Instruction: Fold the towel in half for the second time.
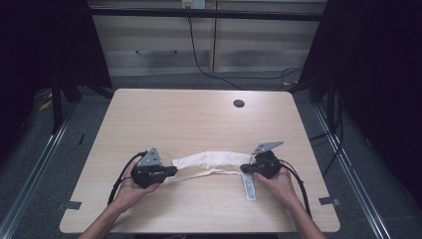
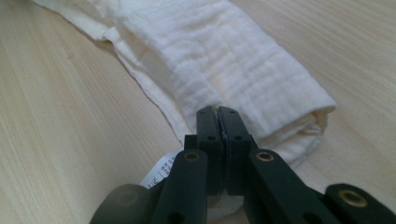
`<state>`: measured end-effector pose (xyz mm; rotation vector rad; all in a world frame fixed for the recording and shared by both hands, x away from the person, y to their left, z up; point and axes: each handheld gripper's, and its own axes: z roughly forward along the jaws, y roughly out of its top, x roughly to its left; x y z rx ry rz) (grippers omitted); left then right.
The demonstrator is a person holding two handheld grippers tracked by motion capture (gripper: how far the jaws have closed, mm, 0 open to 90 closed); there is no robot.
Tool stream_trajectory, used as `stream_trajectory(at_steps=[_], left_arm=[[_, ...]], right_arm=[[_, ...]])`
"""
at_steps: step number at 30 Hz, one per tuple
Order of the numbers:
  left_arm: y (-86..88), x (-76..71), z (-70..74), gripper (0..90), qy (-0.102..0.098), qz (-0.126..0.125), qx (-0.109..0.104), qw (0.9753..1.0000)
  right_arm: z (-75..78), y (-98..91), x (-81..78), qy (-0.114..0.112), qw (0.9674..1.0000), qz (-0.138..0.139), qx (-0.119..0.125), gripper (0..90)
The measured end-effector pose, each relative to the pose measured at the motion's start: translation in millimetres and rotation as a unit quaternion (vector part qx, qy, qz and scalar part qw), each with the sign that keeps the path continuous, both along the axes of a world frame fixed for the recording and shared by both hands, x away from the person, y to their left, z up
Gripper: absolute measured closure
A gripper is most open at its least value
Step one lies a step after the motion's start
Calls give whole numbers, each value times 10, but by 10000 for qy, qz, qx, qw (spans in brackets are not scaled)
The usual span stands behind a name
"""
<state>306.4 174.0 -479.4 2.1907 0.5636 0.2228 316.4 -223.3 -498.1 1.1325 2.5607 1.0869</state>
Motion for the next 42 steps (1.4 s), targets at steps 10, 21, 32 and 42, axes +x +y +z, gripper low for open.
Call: stream_trajectory(at_steps=[10,21,32,42], left_arm=[[13,-60,-106,865,43,-47,272,9996],[128,120,135,524,150,284,-714,9969],[-94,262,-26,850,14,221,-236,9995],[-35,43,-43,864,-99,-176,119,9997]], right_arm=[[-9,3,-33,-148,9999,41,-24,889],[-15,-9,-27,-111,9999,-3,39,888],[-22,-27,-18,-80,9999,0,100,888],[-17,-15,-24,-64,9999,-57,79,889]])
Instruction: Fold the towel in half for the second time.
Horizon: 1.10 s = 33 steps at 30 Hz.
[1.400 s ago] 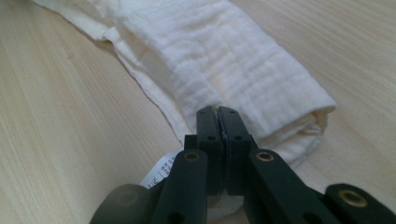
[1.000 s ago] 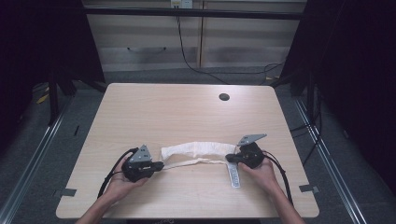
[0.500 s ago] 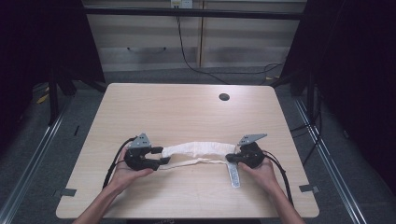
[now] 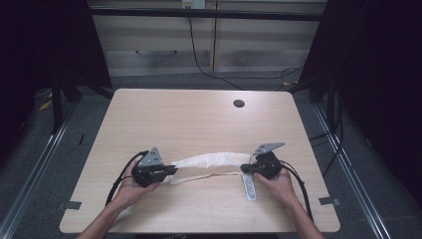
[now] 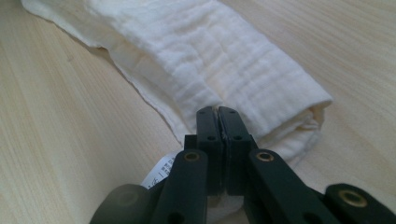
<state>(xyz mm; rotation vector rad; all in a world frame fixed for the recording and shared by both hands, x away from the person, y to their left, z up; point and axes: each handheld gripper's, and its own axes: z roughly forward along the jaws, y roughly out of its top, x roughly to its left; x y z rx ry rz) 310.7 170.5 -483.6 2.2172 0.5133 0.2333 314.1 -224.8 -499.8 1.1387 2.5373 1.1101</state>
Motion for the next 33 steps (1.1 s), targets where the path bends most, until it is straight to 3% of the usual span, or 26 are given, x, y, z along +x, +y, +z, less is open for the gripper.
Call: stream_trajectory(at_steps=[2,3,10,19,22,24,27,31,33], left_arm=[[-30,-18,-108,864,90,-110,246,9996],[-40,-12,-133,864,161,-115,223,9996],[-12,7,-140,864,133,-34,323,9994],[-28,6,-150,864,114,23,309,9995],[-13,40,-156,854,286,-22,171,9994],[5,27,-154,802,406,-68,58,9991],[57,-8,-107,733,472,-118,-115,9988],[128,-20,-49,676,476,-72,-323,9983],[205,11,13,593,538,53,-616,9966]], right_arm=[[-1,0,-1,-10,10000,-3,-1,889],[0,-2,0,3,10000,-9,0,889],[46,-113,-36,-49,9997,-179,-177,891],[44,-188,-235,-144,9996,-31,-221,891],[27,-204,-260,-110,9998,-90,-117,887],[16,-213,-267,-143,9998,-95,-51,873],[14,-210,-294,-109,9998,-123,58,771],[39,-181,-331,-162,9998,-115,-36,732],[74,-188,-356,-170,9997,-136,62,680]])
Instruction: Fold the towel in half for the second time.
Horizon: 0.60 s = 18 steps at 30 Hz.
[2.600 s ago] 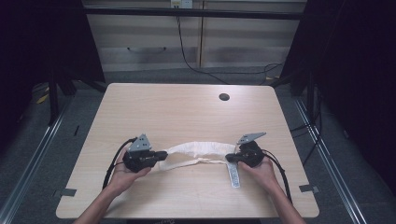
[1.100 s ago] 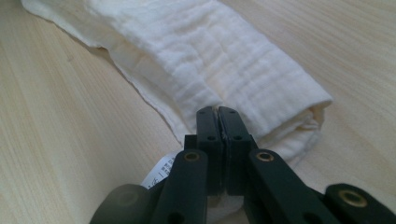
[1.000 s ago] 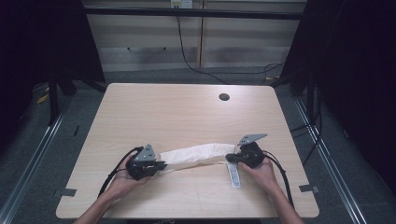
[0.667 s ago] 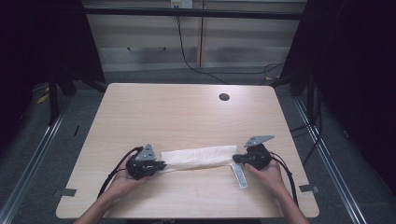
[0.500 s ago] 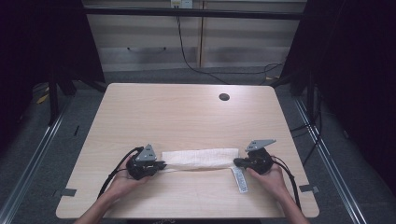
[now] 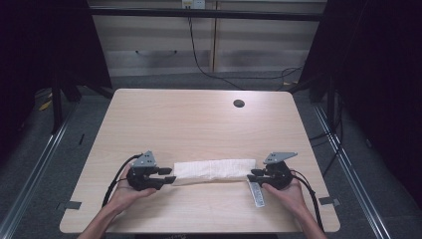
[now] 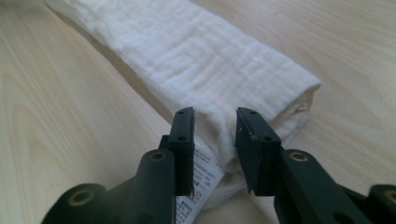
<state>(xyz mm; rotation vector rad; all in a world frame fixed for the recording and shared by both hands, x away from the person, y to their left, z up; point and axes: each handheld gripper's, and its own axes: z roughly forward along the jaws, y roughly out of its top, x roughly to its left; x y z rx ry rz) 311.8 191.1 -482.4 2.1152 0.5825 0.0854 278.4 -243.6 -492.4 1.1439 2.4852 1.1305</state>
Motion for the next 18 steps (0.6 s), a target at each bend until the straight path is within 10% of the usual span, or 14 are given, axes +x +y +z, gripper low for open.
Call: stream_trajectory(at_steps=[6,18], left_arm=[[91,80,101,481,129,516,-367,9979],[385,-68,175,341,104,1064,-66,9942]], right_arm=[[129,-78,-17,-159,9990,-155,392,645],[360,-306,-261,-440,9948,-657,641,484]])
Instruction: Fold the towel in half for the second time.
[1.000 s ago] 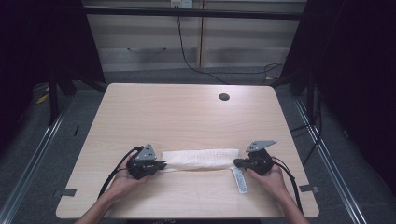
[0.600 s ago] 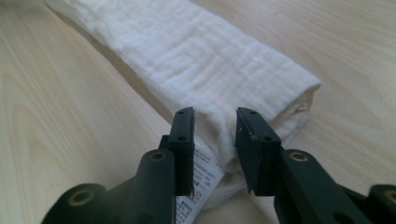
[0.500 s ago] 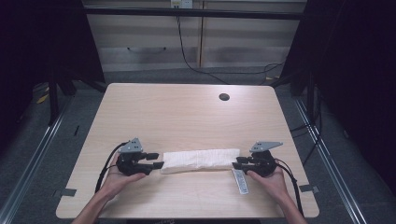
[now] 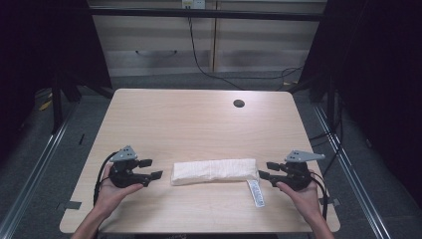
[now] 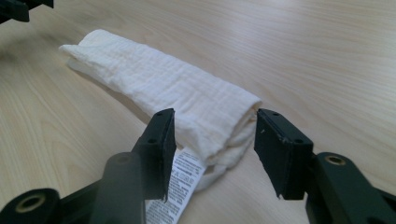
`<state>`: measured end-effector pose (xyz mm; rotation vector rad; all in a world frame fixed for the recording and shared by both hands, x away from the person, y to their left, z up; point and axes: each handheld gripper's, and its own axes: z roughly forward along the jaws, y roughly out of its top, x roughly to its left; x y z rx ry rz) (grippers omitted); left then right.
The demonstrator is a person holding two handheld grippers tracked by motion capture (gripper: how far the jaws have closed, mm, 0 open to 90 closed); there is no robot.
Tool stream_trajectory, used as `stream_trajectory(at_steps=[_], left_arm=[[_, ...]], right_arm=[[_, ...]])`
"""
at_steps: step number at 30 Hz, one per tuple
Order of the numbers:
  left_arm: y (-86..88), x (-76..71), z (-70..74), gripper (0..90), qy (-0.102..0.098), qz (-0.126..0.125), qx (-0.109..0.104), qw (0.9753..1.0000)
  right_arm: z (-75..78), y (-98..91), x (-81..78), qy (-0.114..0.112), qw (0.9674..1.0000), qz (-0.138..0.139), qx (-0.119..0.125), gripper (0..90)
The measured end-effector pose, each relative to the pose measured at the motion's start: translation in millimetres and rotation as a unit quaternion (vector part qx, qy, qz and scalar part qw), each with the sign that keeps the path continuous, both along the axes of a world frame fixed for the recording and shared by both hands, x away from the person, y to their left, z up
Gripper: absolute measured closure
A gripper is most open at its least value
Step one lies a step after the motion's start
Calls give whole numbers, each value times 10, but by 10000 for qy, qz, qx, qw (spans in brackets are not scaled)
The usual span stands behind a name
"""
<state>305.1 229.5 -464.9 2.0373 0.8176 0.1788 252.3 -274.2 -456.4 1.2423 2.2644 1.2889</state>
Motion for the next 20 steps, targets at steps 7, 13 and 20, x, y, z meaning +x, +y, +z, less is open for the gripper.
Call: stream_trajectory(at_steps=[7,13,20], left_arm=[[251,-105,-87,293,135,411,-114,9990],[358,-168,-63,176,40,590,-227,9980],[434,-166,-192,170,162,493,-233,9984]], right_arm=[[-45,-232,-169,-38,9988,-488,88,427],[-160,-330,-288,-15,9968,-804,33,395],[-234,-378,-311,54,9955,-943,48,373]])
